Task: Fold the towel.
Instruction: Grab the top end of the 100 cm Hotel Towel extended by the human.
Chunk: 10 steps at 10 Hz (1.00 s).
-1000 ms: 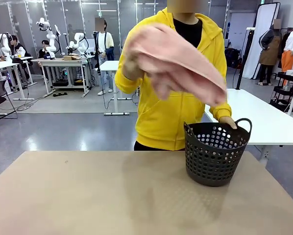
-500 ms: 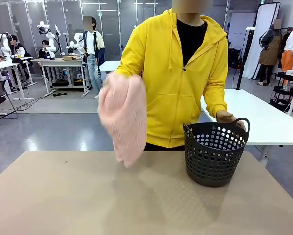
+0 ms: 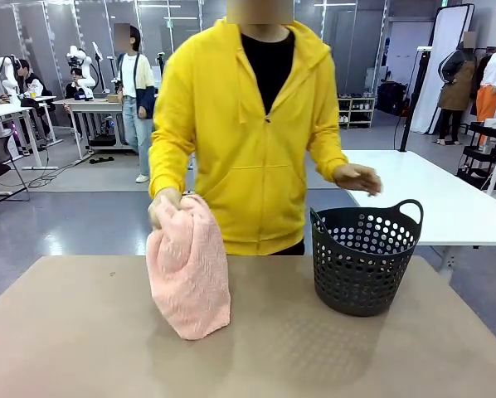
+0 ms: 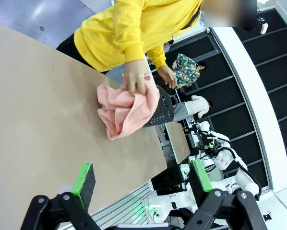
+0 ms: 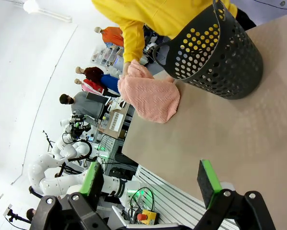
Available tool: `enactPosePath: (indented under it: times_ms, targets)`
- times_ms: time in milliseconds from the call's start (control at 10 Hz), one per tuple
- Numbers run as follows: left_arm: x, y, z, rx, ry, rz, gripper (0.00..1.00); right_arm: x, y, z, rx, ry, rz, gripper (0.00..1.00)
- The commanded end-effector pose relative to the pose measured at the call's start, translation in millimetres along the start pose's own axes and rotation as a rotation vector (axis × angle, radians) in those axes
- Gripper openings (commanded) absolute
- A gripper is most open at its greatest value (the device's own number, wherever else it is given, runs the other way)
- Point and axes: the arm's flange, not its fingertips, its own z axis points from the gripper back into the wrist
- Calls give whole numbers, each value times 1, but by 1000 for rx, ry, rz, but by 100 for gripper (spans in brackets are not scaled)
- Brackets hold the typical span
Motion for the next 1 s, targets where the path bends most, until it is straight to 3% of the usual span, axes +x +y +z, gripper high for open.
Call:
enactPosePath:
  times_ms: [0,900]
  targets:
    - [1,0,1,-17,-4,-12,100,1,0,0,11,-10,15,100]
    - [1,0,1,-17,-4,-12,100,1,0,0,11,-10,15,100]
